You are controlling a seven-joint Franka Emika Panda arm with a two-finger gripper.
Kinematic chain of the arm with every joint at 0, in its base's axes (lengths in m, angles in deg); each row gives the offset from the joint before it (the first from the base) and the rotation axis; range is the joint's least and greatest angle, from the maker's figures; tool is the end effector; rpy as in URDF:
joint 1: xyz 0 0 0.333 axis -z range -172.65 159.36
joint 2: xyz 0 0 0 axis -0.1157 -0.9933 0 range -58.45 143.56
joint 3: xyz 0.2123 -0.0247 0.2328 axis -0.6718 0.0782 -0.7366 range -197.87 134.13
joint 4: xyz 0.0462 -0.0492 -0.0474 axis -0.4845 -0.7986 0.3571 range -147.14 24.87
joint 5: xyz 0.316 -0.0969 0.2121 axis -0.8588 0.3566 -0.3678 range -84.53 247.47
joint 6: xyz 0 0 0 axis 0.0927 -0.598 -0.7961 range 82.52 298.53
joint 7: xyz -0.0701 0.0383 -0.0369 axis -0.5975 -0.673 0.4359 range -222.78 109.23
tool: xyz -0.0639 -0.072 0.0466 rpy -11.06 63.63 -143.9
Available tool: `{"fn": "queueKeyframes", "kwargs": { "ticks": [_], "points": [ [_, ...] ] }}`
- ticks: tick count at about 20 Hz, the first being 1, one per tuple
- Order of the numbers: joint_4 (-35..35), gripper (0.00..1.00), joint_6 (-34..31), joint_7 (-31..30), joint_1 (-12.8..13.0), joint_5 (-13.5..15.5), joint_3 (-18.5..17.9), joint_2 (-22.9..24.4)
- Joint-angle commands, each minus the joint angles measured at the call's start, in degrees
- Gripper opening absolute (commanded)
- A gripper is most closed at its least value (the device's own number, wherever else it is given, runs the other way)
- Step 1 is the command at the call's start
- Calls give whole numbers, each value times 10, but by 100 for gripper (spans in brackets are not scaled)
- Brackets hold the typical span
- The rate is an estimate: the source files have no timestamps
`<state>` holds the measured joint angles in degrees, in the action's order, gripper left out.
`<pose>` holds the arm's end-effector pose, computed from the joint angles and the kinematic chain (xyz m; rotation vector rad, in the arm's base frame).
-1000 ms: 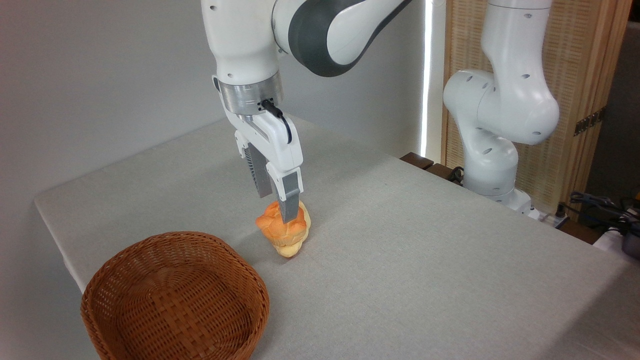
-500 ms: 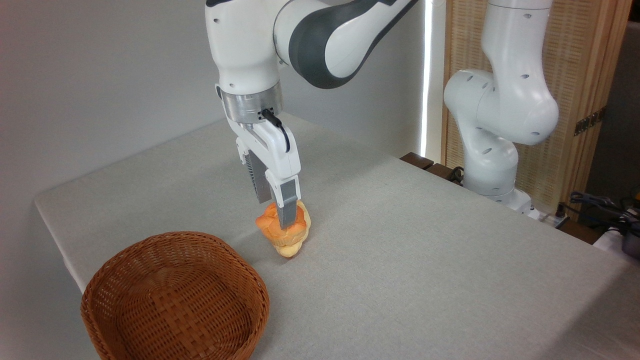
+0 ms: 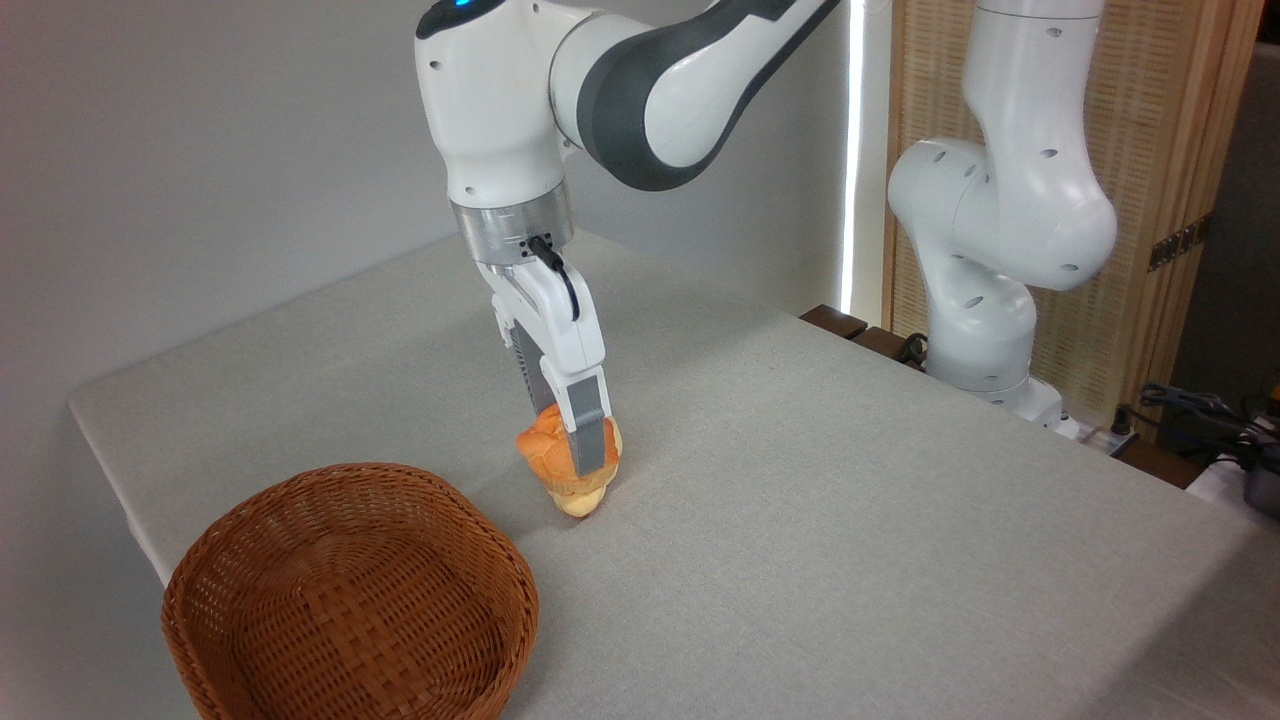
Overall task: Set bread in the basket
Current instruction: 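Close the gripper fingers around the orange-glazed bun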
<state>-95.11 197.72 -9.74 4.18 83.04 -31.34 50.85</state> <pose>0.4928 -0.1008 0.4564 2.7247 -1.5014 -0.0272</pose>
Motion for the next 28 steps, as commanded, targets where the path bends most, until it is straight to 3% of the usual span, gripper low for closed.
{"fn": "queueKeyframes", "kwargs": {
  "ticks": [1,14,16,18,19,28],
  "points": [
    [-7,100,15,9,10,-8,-3,1],
    [-7,99,16,9,12,-11,-3,-5],
    [-7,87,16,8,12,-30,-3,-4],
    [-7,59,18,8,12,-32,-3,-5],
    [-7,54,18,8,12,-32,-3,-4],
    [-7,59,19,8,12,-32,-3,-5]
  ]
}}
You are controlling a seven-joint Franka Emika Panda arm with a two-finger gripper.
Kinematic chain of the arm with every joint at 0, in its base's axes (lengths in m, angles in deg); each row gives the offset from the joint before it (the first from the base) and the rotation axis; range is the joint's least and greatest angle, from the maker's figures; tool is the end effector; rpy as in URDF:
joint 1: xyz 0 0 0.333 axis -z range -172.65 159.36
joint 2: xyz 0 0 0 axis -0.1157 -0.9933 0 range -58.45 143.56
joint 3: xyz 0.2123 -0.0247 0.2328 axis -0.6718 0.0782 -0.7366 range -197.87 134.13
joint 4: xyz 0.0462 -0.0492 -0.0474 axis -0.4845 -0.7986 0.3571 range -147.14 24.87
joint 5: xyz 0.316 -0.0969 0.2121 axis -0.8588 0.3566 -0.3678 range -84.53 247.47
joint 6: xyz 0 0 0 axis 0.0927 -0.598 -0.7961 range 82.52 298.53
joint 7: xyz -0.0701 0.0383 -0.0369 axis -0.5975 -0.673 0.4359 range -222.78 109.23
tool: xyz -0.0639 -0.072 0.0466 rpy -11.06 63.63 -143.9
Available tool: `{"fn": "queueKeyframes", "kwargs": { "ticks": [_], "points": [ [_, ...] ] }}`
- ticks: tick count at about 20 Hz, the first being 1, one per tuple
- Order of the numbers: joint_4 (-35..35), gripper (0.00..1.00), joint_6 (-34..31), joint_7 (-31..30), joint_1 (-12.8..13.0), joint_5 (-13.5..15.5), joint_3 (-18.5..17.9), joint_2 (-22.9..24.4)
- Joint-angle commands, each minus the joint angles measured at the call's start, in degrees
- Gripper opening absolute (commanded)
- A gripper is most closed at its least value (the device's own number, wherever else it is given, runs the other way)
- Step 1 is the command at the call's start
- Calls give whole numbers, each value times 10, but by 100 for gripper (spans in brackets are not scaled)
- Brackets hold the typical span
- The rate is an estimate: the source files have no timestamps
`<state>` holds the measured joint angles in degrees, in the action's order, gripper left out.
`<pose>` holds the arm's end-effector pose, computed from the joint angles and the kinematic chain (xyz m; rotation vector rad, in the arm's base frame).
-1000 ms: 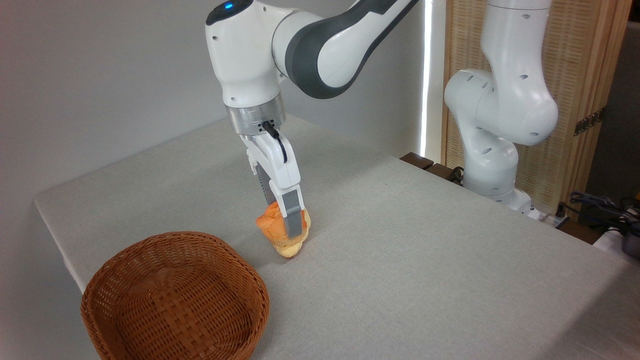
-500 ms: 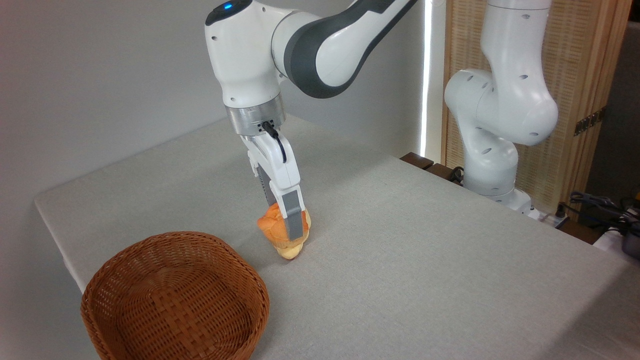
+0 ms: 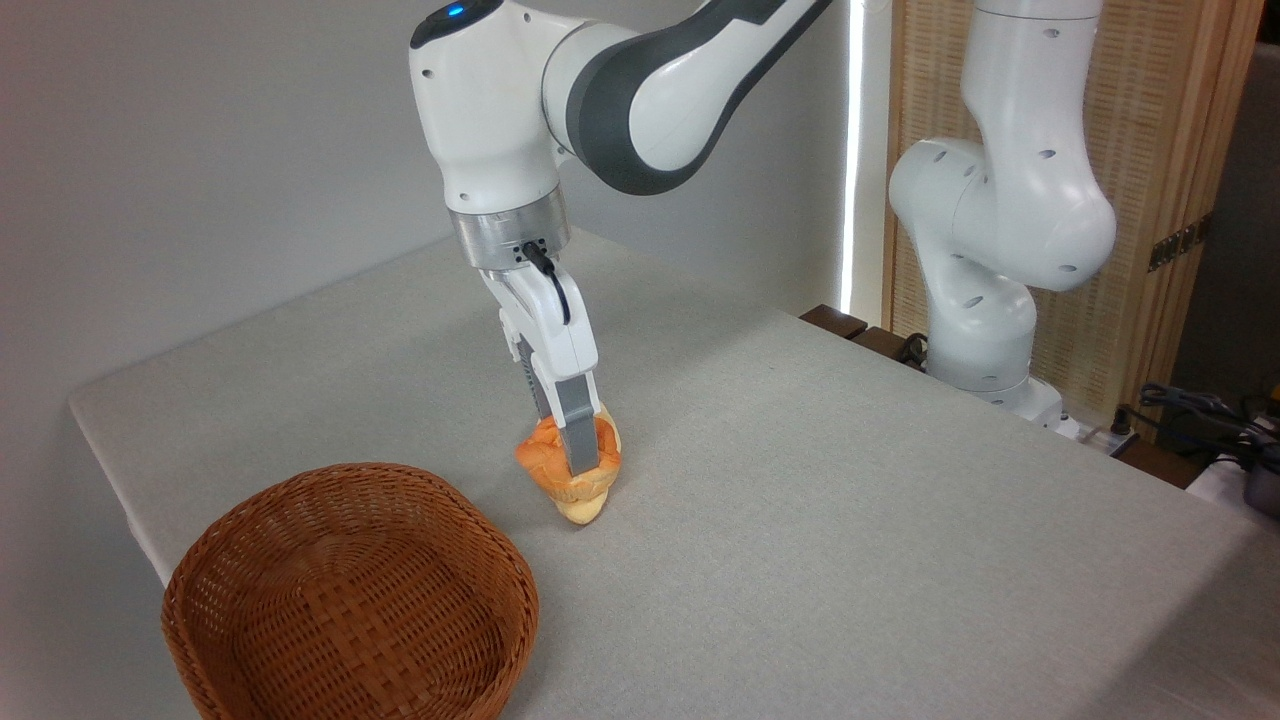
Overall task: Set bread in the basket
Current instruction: 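Close the gripper fingers around the orange-glazed bun, then lift the bun and carry it over the wicker basket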
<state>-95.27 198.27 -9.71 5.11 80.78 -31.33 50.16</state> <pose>0.4935 -0.1069 0.4498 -2.7234 1.5611 0.0524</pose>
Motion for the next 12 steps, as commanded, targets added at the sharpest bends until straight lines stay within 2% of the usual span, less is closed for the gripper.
{"fn": "queueKeyframes", "kwargs": {
  "ticks": [1,12],
  "points": [
    [-4,59,13,7,3,-9,-3,3],
    [57,61,12,-5,-5,1,-13,7]
  ]
}}
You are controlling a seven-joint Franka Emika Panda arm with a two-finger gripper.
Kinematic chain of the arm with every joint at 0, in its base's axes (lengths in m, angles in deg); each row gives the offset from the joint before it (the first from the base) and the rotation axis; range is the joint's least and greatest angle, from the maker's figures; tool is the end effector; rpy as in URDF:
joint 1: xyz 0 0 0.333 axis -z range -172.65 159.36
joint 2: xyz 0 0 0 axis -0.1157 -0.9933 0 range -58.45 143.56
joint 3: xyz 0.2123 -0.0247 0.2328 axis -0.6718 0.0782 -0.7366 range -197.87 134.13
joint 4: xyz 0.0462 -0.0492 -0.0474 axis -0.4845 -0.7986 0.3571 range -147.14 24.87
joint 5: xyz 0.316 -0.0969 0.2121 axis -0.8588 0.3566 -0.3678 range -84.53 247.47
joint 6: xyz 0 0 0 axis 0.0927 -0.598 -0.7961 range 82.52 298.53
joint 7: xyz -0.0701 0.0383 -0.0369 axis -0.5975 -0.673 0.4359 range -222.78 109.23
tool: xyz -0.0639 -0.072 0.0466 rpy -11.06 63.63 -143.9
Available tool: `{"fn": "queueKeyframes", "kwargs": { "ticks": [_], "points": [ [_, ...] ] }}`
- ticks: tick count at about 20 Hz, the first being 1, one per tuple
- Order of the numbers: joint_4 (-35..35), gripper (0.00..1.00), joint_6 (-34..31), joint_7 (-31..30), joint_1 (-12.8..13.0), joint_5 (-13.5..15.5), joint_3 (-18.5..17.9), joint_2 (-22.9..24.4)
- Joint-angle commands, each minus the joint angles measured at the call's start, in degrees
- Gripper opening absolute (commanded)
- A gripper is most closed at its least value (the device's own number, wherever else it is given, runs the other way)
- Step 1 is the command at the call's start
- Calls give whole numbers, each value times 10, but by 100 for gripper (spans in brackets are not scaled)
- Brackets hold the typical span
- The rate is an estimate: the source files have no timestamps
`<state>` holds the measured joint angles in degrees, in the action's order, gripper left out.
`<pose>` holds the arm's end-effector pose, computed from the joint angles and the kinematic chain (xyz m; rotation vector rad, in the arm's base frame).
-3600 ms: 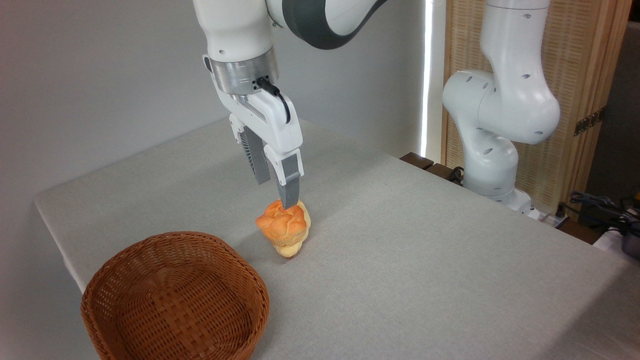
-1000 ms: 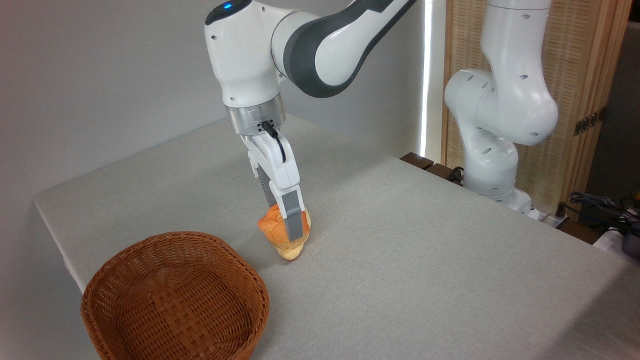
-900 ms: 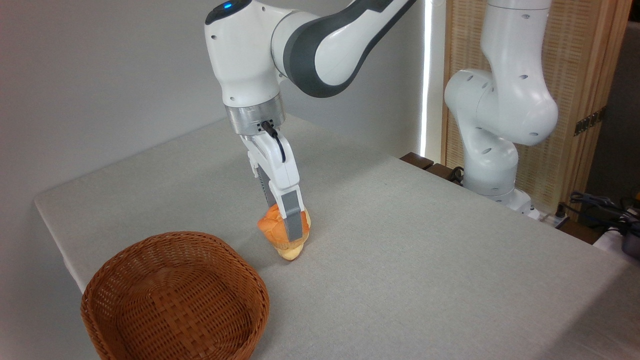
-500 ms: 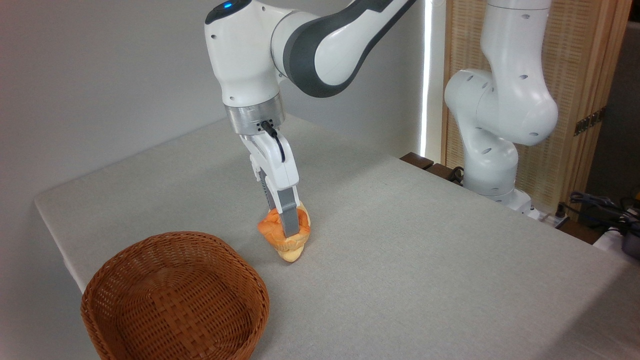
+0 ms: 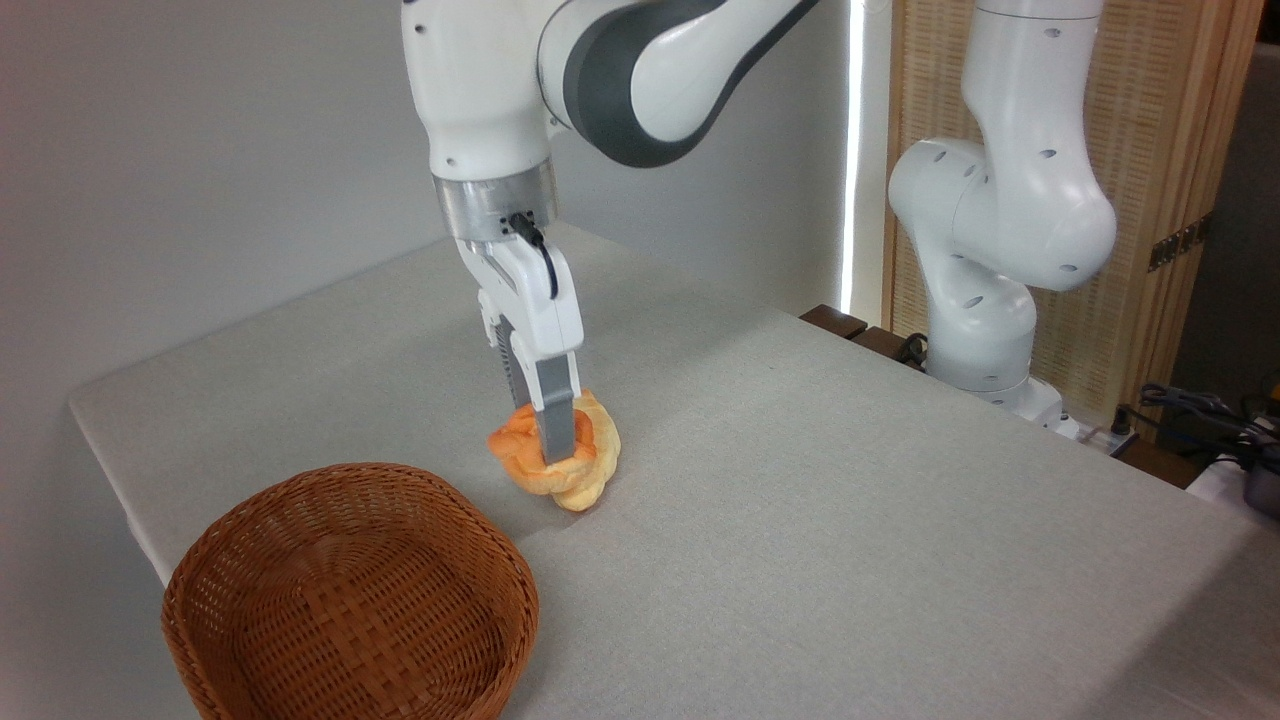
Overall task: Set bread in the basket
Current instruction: 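Lift the bun and carry it over the wicker basket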
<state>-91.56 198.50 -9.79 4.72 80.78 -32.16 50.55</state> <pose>0.5073 -0.0984 0.4842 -2.7224 1.5194 -0.0609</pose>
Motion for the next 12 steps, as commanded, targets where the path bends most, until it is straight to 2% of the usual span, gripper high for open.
{"fn": "queueKeyframes", "kwargs": {
  "ticks": [1,4,9,12],
  "points": [
    [22,61,14,-3,-1,6,-11,3],
    [22,63,79,-3,-1,24,-26,1],
    [24,63,159,-6,-2,25,-41,-19],
    [35,63,185,-41,-1,23,-39,-46]
  ]
}}
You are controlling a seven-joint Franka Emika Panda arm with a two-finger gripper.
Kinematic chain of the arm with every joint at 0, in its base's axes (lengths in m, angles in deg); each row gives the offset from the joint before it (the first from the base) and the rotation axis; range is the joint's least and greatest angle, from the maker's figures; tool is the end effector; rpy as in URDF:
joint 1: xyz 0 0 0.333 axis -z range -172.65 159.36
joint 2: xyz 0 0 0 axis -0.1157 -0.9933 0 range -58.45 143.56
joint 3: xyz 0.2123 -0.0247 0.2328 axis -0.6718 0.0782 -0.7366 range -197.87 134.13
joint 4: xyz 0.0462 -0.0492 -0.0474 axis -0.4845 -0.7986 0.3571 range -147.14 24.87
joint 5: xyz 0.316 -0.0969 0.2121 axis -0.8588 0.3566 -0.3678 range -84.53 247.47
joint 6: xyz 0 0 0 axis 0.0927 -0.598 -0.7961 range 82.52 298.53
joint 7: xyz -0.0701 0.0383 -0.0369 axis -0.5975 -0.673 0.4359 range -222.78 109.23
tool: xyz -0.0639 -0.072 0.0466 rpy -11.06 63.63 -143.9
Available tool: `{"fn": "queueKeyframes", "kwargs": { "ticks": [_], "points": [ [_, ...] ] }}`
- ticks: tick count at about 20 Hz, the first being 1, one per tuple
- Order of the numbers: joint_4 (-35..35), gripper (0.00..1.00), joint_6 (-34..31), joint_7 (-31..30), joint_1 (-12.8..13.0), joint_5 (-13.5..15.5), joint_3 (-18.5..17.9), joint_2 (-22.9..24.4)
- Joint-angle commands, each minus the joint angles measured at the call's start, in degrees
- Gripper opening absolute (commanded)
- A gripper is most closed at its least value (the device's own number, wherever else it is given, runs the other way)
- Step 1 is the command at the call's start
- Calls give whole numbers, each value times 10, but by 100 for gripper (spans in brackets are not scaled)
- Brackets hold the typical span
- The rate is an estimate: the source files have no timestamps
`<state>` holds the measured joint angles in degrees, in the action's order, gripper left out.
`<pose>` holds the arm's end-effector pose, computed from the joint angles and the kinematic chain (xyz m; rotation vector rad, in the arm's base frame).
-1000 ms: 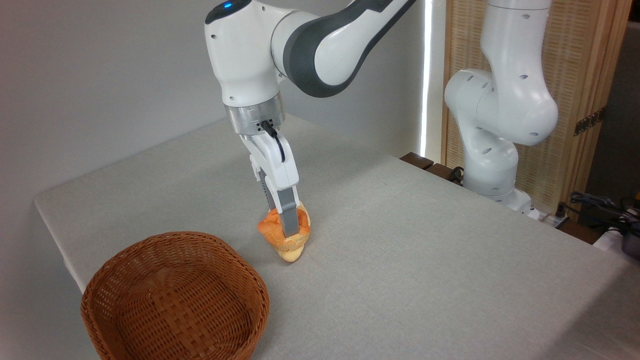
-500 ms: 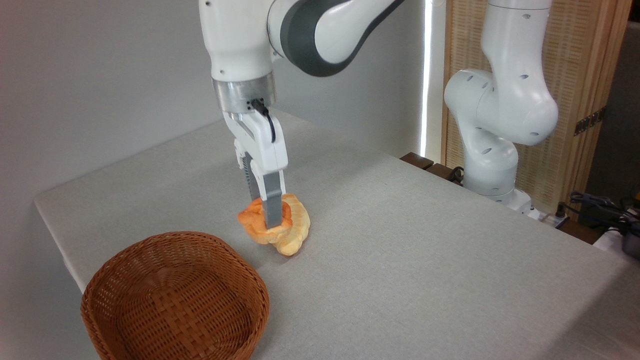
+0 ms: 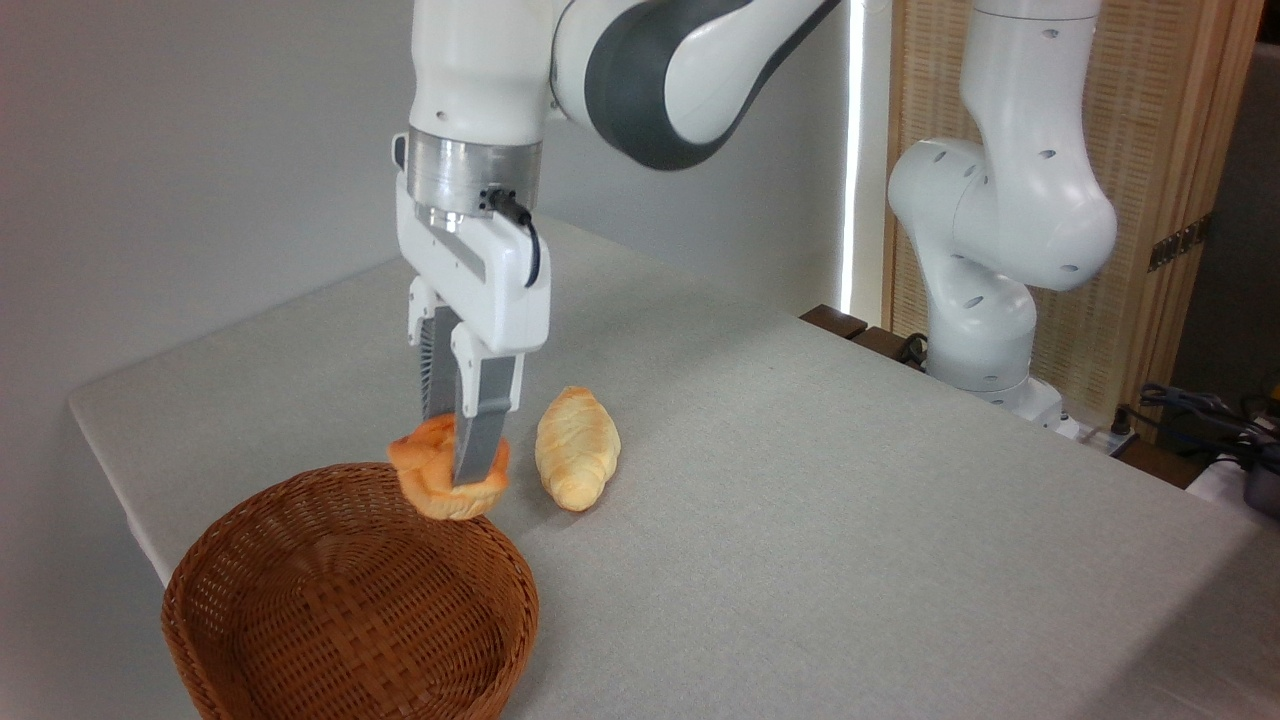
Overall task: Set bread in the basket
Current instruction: 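Lift the bun and carry it over the wicker basket, then lower the bun into the basket and open the gripper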
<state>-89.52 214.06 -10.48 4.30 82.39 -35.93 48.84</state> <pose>0.5477 -0.0653 0.5143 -2.7046 1.3379 -0.4715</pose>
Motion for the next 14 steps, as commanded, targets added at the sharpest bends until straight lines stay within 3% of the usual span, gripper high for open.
{"fn": "queueKeyframes", "kwargs": {
  "ticks": [1,9,14],
  "points": [
    [24,63,31,-46,3,6,0,-38],
    [76,62,31,-129,9,0,8,-97],
    [106,62,31,-168,9,-19,38,-140]
  ]
}}
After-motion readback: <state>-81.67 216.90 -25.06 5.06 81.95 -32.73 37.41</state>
